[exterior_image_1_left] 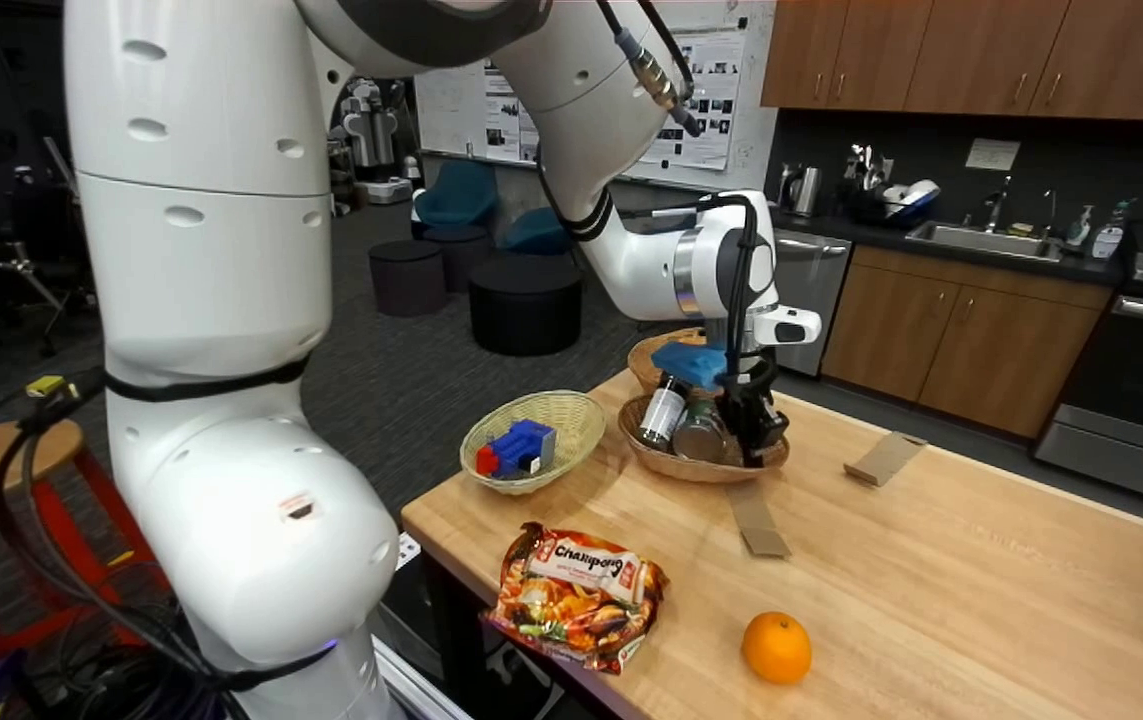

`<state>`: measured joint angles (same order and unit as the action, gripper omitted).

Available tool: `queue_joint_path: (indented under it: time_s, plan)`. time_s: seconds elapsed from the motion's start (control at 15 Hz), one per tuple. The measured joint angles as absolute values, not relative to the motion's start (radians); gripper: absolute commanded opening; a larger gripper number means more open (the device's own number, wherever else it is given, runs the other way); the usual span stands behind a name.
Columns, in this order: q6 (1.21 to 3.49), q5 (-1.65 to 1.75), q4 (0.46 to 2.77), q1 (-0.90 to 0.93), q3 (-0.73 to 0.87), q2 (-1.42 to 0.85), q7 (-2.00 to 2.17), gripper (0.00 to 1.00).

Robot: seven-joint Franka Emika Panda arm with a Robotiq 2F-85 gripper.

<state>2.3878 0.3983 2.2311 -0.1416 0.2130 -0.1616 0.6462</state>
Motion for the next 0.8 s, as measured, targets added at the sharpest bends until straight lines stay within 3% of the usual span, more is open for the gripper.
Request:
queue_joint_path:
  time_s: [0.8]
  plan:
    - [2.290, 0.533, 2.210, -0.219, 0.367, -0.207, 0.697, 0.00]
